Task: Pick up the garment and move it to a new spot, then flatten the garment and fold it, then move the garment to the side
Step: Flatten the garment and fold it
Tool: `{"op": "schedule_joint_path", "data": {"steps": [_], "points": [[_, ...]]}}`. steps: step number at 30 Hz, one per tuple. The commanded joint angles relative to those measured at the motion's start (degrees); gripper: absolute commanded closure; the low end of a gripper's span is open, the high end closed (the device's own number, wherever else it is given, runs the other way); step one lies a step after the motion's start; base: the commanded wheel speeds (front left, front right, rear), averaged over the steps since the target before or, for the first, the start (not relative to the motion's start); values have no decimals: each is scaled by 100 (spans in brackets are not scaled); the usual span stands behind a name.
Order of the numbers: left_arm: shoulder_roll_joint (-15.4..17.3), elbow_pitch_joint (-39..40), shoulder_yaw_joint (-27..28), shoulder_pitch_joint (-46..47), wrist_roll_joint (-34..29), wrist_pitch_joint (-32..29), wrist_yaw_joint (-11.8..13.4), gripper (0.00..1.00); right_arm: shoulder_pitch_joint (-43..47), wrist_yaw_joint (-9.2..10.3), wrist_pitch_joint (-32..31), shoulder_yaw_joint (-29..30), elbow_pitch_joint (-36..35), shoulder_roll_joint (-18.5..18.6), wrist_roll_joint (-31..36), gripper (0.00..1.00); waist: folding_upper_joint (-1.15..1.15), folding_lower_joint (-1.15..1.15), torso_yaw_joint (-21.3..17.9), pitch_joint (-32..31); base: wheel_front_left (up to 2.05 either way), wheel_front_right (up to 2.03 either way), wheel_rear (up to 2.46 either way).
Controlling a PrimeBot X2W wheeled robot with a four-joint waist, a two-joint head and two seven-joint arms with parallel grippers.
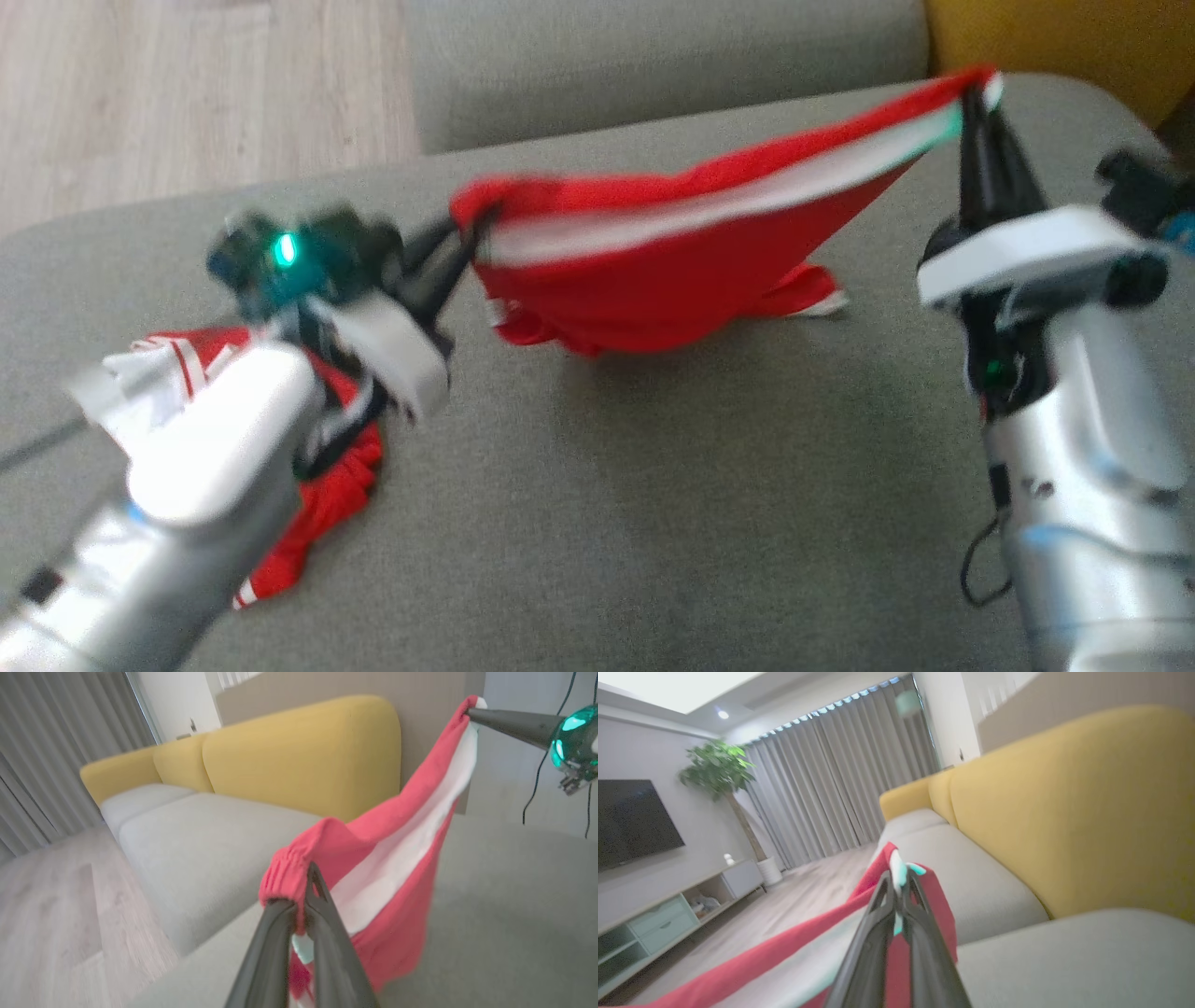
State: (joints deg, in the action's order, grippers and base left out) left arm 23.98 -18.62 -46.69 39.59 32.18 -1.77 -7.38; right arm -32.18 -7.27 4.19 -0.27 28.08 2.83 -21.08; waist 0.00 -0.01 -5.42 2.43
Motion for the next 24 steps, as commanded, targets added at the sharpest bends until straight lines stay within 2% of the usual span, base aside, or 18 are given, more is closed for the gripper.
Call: {"op": "schedule_joint_path", "data": {"steps": [1, 5, 10, 13, 16, 24], "points": [[196, 213, 316, 484, 69, -17, -6, 100, -365, -22, -30, -125, -298, 5, 32, 100, 0, 1, -3, -134, 0, 0, 0], [390, 391, 339, 1235, 381, -280, -9, 100, -689, -22, -357, 42, -1023, 5, 220, 100, 0, 1, 18, -350, 0, 0, 0], [492, 495, 522, 1646, 559, -282, 29, 100, -701, -22, -568, 210, -1767, 5, 602, 100, 0, 1, 50, -457, 0, 0, 0], [452, 728, 762, 1529, 825, -172, 196, 100, -407, -22, -773, 235, -2150, 5, 703, 100, 0, 1, 63, -483, 0, 0, 0], [501, 1043, 754, 1305, 966, -252, 230, 100, -1, -22, -1052, 200, -2364, 5, 922, 100, 0, 1, 72, -459, 0, 0, 0], [610, 1477, 757, 864, 1600, -844, 325, 100, 331, -22, -1568, 227, -2467, 5, 1022, 100, 0, 1, 54, -272, 0, 0, 0]]}}
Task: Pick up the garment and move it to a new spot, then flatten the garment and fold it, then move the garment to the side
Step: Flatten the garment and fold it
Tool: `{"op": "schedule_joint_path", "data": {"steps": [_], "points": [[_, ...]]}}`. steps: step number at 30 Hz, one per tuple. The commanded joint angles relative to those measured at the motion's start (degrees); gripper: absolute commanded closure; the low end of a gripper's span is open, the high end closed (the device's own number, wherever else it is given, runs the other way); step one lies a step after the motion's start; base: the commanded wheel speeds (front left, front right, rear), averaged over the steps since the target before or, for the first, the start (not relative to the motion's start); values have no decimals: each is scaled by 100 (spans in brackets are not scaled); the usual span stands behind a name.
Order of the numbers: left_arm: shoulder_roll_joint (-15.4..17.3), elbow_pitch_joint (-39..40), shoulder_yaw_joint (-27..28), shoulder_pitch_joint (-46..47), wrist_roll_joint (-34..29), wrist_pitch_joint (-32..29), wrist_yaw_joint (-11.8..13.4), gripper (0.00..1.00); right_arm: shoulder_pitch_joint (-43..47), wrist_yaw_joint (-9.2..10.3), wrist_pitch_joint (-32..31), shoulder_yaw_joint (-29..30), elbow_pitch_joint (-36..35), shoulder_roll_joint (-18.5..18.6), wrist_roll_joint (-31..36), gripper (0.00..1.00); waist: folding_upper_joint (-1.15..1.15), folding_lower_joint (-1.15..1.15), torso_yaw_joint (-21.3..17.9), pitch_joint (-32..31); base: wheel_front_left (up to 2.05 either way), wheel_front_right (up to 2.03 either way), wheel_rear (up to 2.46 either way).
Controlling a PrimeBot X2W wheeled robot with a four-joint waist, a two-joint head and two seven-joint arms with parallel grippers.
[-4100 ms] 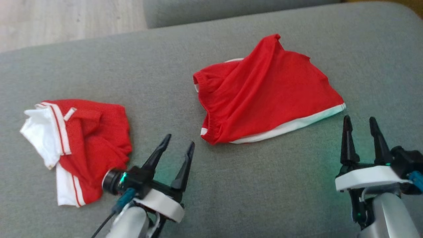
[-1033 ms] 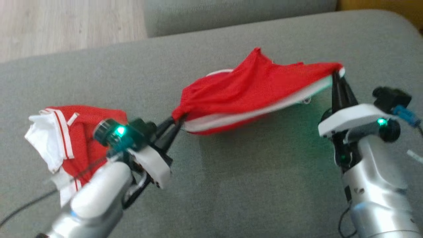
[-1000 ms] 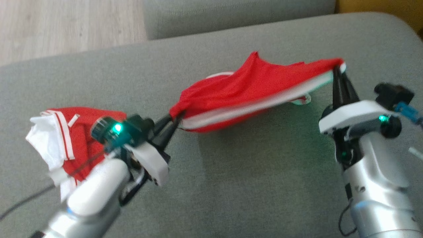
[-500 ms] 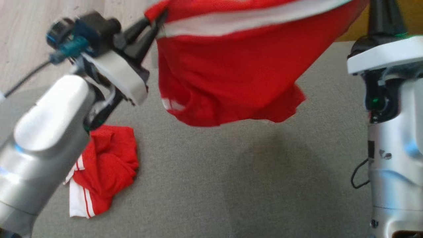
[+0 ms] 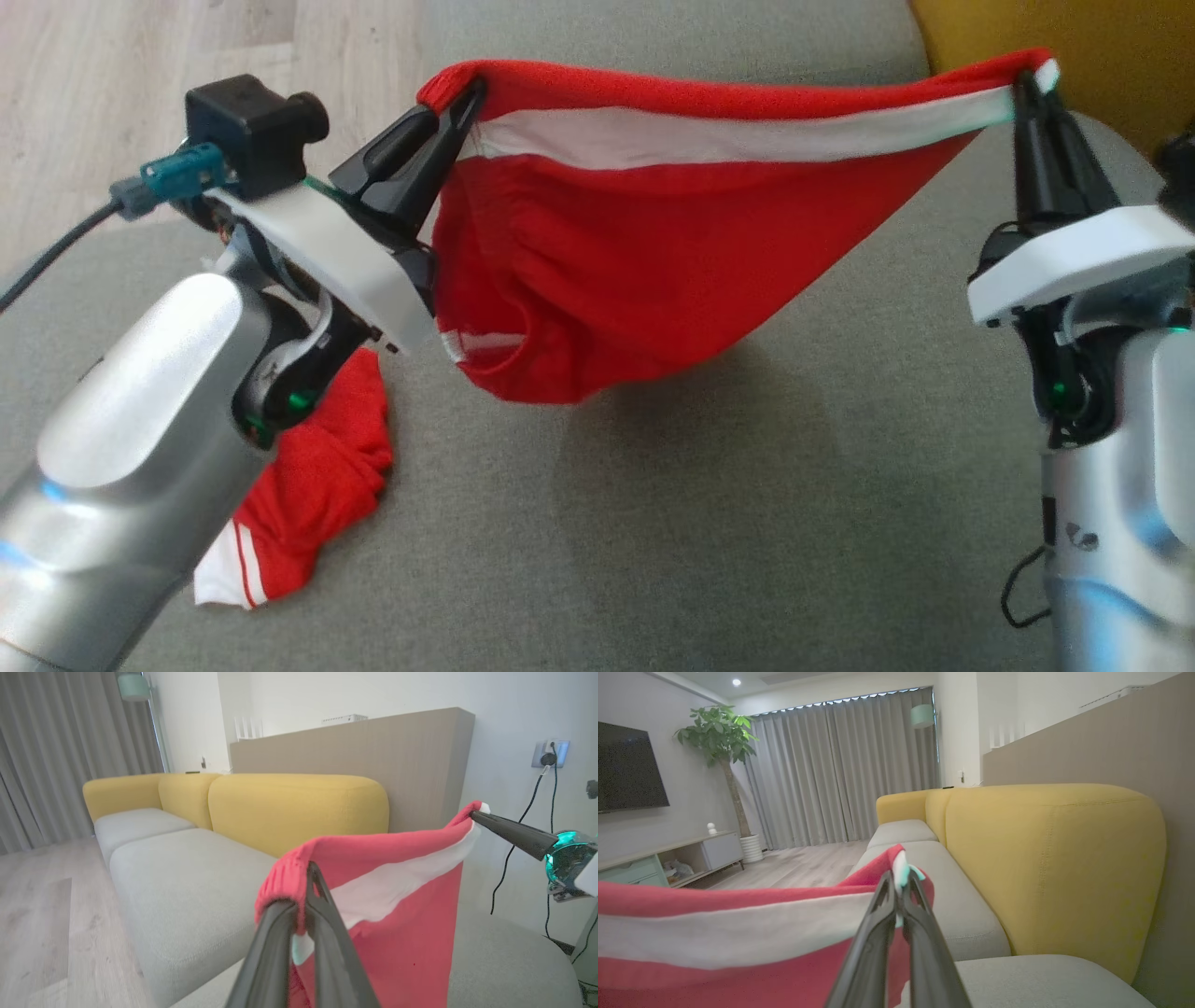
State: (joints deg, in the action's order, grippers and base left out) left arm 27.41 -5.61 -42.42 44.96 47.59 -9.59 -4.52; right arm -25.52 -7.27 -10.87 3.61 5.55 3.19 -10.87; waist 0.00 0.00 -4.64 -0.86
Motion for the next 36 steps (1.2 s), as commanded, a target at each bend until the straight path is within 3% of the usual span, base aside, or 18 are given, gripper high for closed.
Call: {"op": "schedule_joint_path", "data": {"steps": [1, 7, 13, 16, 20, 24, 29, 36], "points": [[269, 190, 333, 301, 147, -155, 53, 100, -363, -22, -123, -175, -177, -31, -20, 100, 0, 0, -36, 102, 0, 0, 0], [296, 74, 227, 558, 135, -355, -50, 100, -948, -22, -271, -176, 205, -31, 128, 100, 0, 0, -132, 791, 0, 0, 0], [129, -834, 262, 1653, -5, -407, -191, 100, -2406, -22, -102, -195, 1212, -31, 222, 100, 0, 0, -199, 1715, 0, 0, 0], [-1, -1342, 151, 2494, -483, 162, -262, 100, -3257, -22, 51, -73, 1936, -28, 145, 100, 0, 0, -204, 2043, 0, 0, 0], [-288, -2093, 188, 3498, -790, 999, -285, 100, -4375, -22, 738, 245, 2643, 3, 341, 100, 0, 0, -207, 2475, 0, 0, 0], [-473, -2642, 179, 4013, -966, 1593, -291, 100, -4918, -22, 1366, 547, 3184, -3, 528, 100, 0, 0, -221, 2660, 0, 0, 0], [-692, -3273, -103, 4296, -1092, 2222, -294, 100, -5140, -22, 2062, 656, 4092, -14, 808, 100, 0, 0, -267, 2836, 0, 0, 0], [-711, -3369, -1161, 3659, -587, 2399, -296, 100, -4670, -22, 2082, 397, 5390, 140, 1060, 100, 0, 0, -261, 2794, 0, 0, 0]]}}
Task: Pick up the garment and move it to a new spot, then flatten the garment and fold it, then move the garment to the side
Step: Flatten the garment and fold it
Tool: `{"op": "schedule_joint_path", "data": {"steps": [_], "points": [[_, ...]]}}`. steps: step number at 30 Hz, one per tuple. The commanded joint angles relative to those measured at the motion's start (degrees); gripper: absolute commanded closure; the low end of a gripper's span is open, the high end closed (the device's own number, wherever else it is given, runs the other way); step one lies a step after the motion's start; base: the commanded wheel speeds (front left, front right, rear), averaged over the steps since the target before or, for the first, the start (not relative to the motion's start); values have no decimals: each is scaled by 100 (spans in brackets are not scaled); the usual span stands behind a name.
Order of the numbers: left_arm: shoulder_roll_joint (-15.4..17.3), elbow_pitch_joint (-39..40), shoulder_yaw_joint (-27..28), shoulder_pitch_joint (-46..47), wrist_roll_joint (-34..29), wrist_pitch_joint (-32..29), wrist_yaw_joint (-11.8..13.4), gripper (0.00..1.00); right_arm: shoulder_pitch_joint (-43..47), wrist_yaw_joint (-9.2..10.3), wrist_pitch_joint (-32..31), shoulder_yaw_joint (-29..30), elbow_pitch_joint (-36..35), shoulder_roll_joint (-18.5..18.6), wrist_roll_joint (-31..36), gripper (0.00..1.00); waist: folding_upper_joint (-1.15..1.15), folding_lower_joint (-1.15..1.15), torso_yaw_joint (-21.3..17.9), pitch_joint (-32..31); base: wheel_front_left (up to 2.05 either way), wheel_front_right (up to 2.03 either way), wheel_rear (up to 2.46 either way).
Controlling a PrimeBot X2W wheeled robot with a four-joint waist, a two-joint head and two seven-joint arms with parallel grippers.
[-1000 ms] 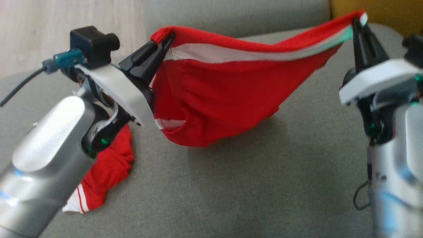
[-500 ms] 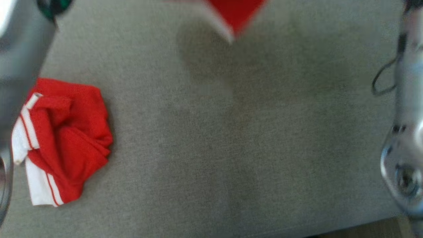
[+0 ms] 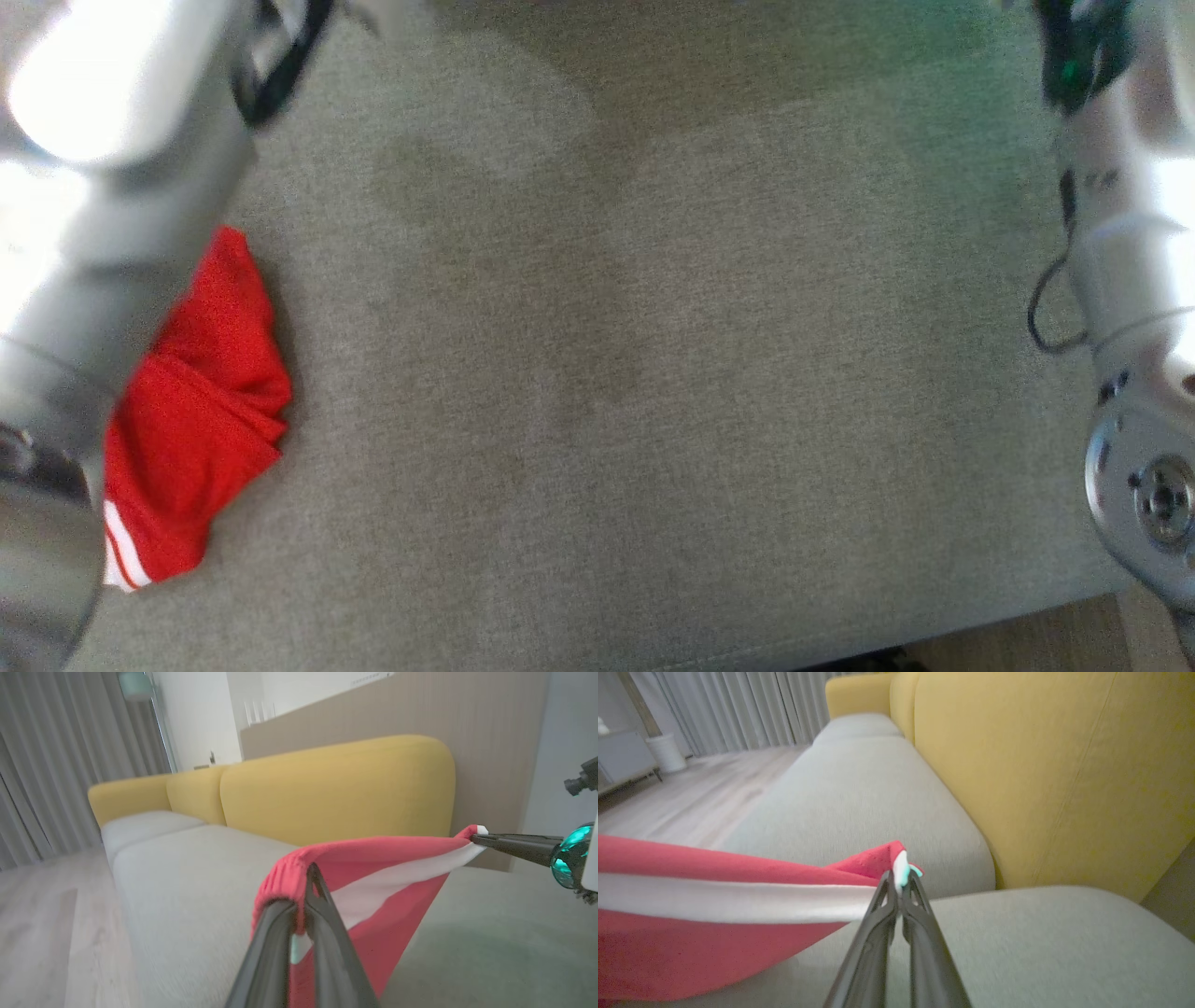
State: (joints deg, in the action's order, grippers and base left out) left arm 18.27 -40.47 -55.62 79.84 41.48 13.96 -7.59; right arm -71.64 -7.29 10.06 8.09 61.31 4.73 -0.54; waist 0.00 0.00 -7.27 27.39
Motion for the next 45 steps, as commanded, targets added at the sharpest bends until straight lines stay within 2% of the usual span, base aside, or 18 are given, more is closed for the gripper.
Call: {"op": "schedule_joint_path", "data": {"steps": [1, 5, 11, 14, 19, 26, 32, 39, 45], "points": [[238, 126, 48, 12, 148, 55, 11, 100, 32, -20, -46, -99, -24, 20, 52, 100, 0, 0, -9, -74, 0, 0, 0], [551, 326, -645, -750, 398, 75, 11, 100, 431, -20, -162, -334, 536, 131, 37, 100, 0, 0, -49, -346, 0, 0, 0], [808, 743, -1248, -1751, 785, 89, 10, 100, 1071, -20, -443, -671, 1001, 468, -238, 100, 0, 0, 22, -811, 0, 0, 0], [773, 858, -1334, -2152, 833, 95, 12, 100, 1371, -20, -585, -839, 1071, 637, -449, 100, 0, 0, 44, -1047, 0, 0, 0], [497, 1011, -1442, -2682, 752, 100, 159, 100, 1845, -20, -729, -1028, 1047, 862, -992, 100, 0, 0, 48, -1438, 0, 0, 0], [244, 1322, -1507, -3309, 696, 102, 420, 100, 2599, -20, -1005, -1432, 551, 1229, -1795, 100, 0, 0, 18, -2016, 0, 0, 0], [139, 1758, -1567, -3828, 794, 83, 581, 100, 3188, -20, -1209, -1449, 44, 1543, -2347, 100, 0, 0, -36, -2394, 0, 0, 0], [16, 2566, -1656, -4427, 876, -153, 882, 100, 4057, -20, -1431, -937, -892, 2035, -2704, 100, 0, 0, -57, -2591, 0, 0, 0], [32, 2791, -1567, -4415, 914, -190, 1068, 100, 4294, -20, -1617, -402, -1716, 1869, -2416, 100, 0, 0, 63, -2361, 0, 0, 0]]}}
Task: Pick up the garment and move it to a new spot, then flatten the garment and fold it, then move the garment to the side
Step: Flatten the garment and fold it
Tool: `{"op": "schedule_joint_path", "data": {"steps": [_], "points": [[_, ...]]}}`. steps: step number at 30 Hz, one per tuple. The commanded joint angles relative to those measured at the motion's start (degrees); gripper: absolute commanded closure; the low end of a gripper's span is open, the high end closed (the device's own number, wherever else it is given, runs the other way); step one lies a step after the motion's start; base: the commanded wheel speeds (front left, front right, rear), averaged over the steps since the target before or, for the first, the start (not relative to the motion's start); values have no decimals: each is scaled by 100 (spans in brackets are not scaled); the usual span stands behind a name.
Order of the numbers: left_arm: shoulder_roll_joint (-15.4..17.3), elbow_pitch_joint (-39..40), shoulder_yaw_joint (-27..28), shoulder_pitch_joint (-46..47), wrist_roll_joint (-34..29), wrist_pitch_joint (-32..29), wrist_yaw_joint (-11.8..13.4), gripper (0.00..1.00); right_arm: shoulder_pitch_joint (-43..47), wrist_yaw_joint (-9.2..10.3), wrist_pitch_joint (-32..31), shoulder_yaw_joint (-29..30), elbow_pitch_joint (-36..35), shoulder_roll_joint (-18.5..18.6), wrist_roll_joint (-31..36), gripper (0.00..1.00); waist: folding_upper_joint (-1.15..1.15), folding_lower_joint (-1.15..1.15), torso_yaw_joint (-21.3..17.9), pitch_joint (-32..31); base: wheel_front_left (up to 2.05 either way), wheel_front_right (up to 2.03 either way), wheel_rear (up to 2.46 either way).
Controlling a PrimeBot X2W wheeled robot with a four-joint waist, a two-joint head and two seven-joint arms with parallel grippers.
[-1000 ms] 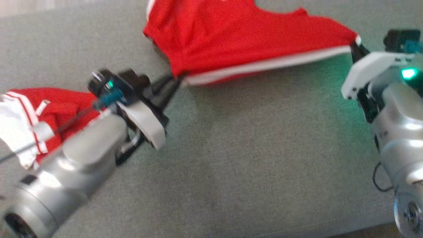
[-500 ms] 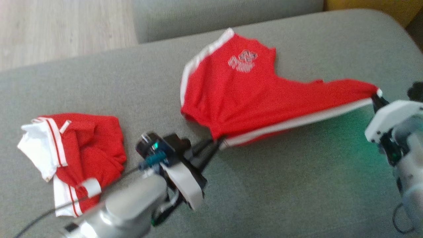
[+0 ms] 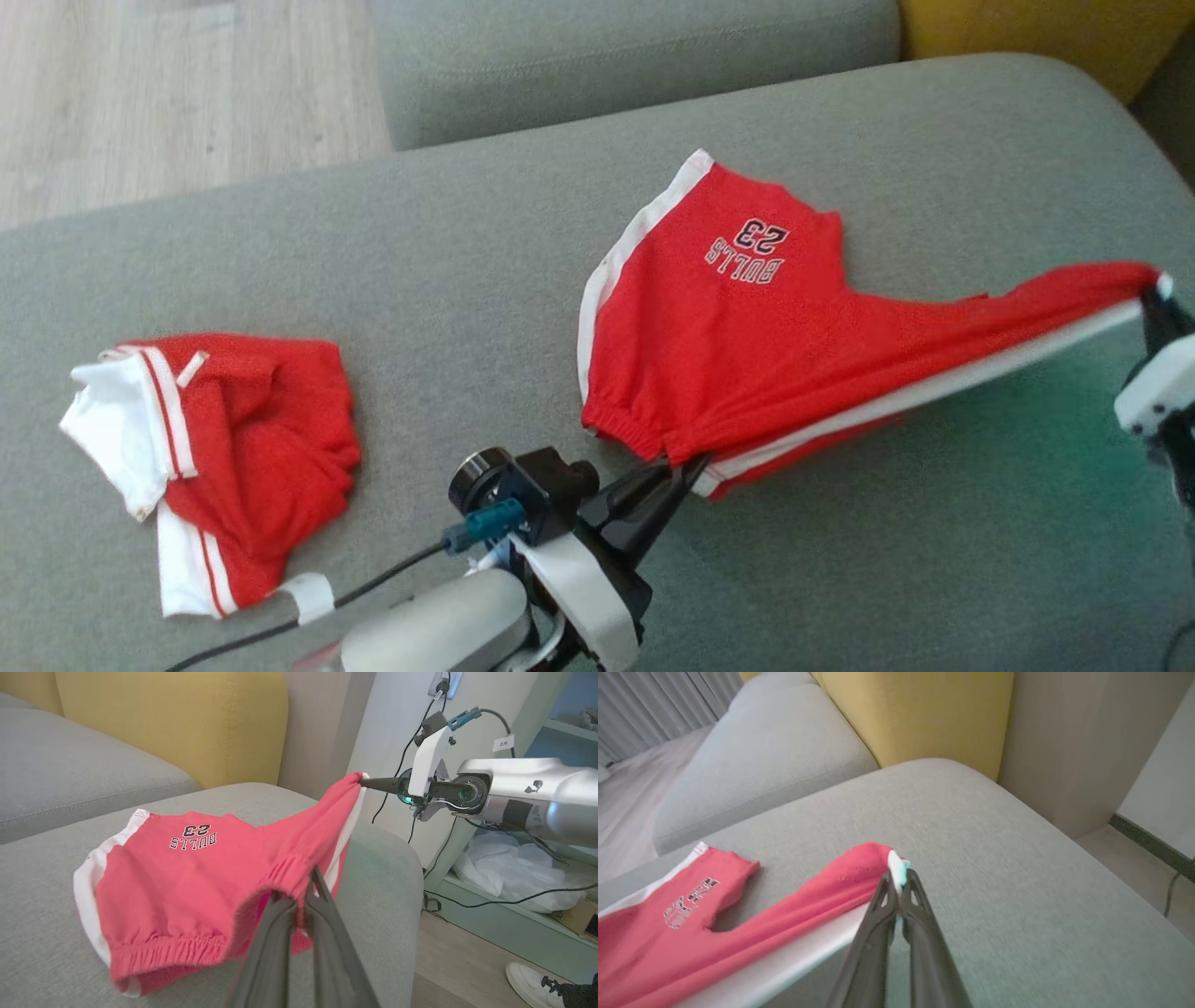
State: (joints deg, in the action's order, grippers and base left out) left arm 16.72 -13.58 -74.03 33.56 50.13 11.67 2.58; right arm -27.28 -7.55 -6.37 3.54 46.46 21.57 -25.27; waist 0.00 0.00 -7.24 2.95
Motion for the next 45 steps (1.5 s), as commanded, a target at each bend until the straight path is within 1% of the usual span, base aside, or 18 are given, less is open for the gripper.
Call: {"op": "schedule_joint_path", "data": {"steps": [1, 5, 9, 15, 19, 28, 29, 33, 41, 42, 43, 44, 45], "points": [[195, 119, 306, 246, 56, 38, 69, 100, -155, 6, -7, 141, -368, 120, 134, 100, 0, 0, 99, 140, 0, 0, 0], [224, 157, 385, 419, 48, 11, 68, 100, -293, 6, -110, 438, -874, -143, 546, 100, 0, 0, 329, 401, 0, 0, 0], [214, 147, 500, 570, 93, 18, 43, 100, -578, 6, -289, 647, -1211, -429, 890, 100, 0, 0, 592, 614, 0, 0, 0], [170, 96, 621, 764, 122, 48, -8, 100, -1138, 6, -447, 695, -1268, -732, 1338, 100, 0, 0, 973, 943, 0, 0, 0], [80, 83, 603, 901, 56, 57, -62, 100, -1594, 6, -446, 655, -1052, -829, 1484, 100, 0, 0, 1200, 1205, 0, 0, 0], [-210, -173, 591, 1208, -64, 83, -123, 100, -2313, 6, -211, 428, -203, -749, 2033, 100, 0, 0, 1621, 1665, 0, 0, 0], [-210, -173, 591, 1208, -64, 83, -123, 100, -2313, 6, -211, 428, -203, -749, 2033, 100, 0, 0, 1621, 1665, 0, 0, 0], [-327, -313, 554, 1299, -112, 97, -181, 100, -2512, 6, -42, 368, 184, -683, 2194, 100, 0, 0, 1751, 1773, 0, 0, 0], [-508, -581, 501, 1380, -123, 95, -277, 100, -2809, 6, 249, 287, 821, -663, 2287, 100, 0, 0, 1907, 1897, 0, 0, 0], [-522, -616, 492, 1382, -109, 67, -286, 100, -2845, 6, 276, 282, 895, -655, 2290, 87, 0, 0, 1920, 1910, 0, 0, 0], [-533, -646, 480, 1390, -104, 43, -296, 76, -2878, 6, 311, 283, 962, -642, 2302, 5, 0, 0, 1932, 1919, 0, 0, 0], [-543, -674, 475, 1399, -108, 38, -293, 42, -2905, 6, 301, 310, 1052, -639, 2299, 0, 0, 0, 1941, 1921, 0, 0, 0], [-550, -704, 483, 1402, -111, 44, -271, 0, -2935, 6, 334, 297, 1110, -653, 2296, 0, 0, 0, 1946, 1918, 0, 0, 0]]}}
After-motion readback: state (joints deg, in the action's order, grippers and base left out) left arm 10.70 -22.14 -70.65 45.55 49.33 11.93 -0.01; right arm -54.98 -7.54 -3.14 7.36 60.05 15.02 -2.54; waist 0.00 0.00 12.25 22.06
